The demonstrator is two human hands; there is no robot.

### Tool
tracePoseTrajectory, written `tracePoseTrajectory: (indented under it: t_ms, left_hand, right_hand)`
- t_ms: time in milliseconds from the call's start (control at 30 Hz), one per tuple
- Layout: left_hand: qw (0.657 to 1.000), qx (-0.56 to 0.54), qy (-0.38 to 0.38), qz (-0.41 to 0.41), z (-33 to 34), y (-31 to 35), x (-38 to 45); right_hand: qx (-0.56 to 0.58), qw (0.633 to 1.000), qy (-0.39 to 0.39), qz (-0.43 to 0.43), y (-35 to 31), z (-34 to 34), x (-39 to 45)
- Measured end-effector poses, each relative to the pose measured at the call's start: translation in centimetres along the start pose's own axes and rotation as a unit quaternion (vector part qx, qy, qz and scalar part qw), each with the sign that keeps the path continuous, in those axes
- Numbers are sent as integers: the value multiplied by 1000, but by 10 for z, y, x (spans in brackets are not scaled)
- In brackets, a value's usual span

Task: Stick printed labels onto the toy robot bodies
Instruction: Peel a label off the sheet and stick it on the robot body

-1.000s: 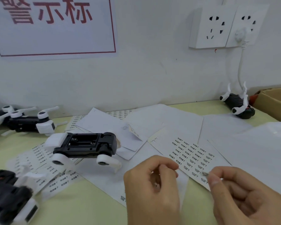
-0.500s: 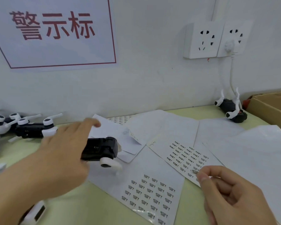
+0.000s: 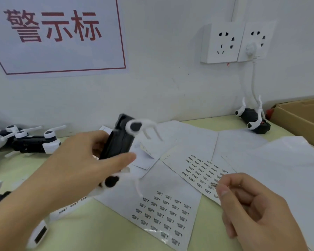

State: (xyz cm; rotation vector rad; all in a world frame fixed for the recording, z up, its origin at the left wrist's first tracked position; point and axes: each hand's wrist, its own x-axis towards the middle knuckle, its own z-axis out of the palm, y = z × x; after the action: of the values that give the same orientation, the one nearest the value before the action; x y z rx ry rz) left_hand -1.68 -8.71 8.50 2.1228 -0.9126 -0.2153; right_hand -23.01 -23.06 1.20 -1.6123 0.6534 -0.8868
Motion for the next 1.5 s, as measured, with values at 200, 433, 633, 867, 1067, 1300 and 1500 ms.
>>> tracePoseTrajectory:
  t_ms: [200, 433, 633, 867, 1067, 1300, 1500]
  left_hand:
    - [951, -266, -114, -110, 56, 18, -8]
    - [876, -407, -214, -147, 105, 22, -15]
    - [888, -379, -242, -97, 120, 20, -25]
    - [894, -395, -211, 9, 135, 23, -27]
    - [873, -430, -229, 10, 136, 15, -23]
    - [811, -531, -245, -22, 136, 10, -15]
    - [793, -559, -242, -20, 137, 10, -11]
  right_hand:
    - [-16, 999, -33, -14, 1, -4, 2]
    - [-60, 994, -7, -91, -6, -14, 6]
    - [-183, 967, 39, -171, -8, -20, 12]
    - [-217, 958, 56, -176, 0, -23, 17]
    - [-225, 958, 56, -167, 5, -24, 19]
    - [-246, 957, 4, -157, -7, -25, 28]
    - [-318, 920, -179, -139, -46, -26, 65]
